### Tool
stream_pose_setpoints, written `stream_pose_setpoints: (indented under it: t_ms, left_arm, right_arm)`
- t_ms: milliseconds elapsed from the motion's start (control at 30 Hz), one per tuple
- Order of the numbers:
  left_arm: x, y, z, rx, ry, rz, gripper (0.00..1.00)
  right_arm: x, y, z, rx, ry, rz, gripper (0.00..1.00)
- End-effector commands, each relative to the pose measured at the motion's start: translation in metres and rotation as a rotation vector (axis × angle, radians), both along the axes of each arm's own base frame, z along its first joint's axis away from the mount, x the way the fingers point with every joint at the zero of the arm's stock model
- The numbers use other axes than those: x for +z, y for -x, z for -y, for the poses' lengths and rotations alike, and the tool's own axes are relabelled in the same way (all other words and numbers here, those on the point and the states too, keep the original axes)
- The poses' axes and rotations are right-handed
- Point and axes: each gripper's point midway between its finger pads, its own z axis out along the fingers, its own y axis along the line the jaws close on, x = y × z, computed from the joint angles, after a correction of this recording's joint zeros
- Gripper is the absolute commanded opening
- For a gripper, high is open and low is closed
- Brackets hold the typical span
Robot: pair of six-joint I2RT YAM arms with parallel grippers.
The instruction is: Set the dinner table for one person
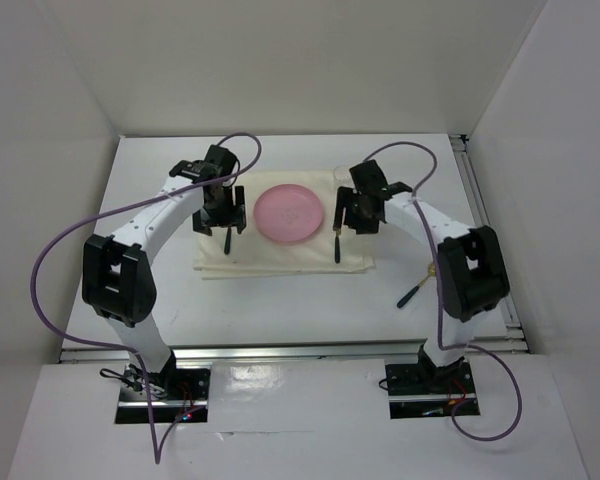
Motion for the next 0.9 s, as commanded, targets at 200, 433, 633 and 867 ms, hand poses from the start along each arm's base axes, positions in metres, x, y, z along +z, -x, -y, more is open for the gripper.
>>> stream_pose_setpoints:
  t_ms: [200, 433, 633, 867]
  left_arm:
    - [0.014, -0.004, 0.018, -0.028, 0.055, 0.048, 0.86]
    - [0.008, 0.001, 0.027, -0.052, 0.058, 0.027, 0.86]
    - [0.011, 0.002, 0.027, -0.052, 0.061, 0.036, 0.86]
    - [0.011, 0.001, 0.025, -0.049, 0.052, 0.038, 0.86]
  right_arm:
    - [0.018, 0.087, 0.117, -0.542, 0.007, -0.051, 0.75]
    - [-0.036, 0.144, 0.141, -0.711, 0.01, -0.282, 0.75]
    - [-0.066, 0.161, 0.144, -0.749, 0.017, -0.346, 0.72]
    - [-0.075, 0.158, 0.142, -0.754, 0.001, -0.342, 0.59]
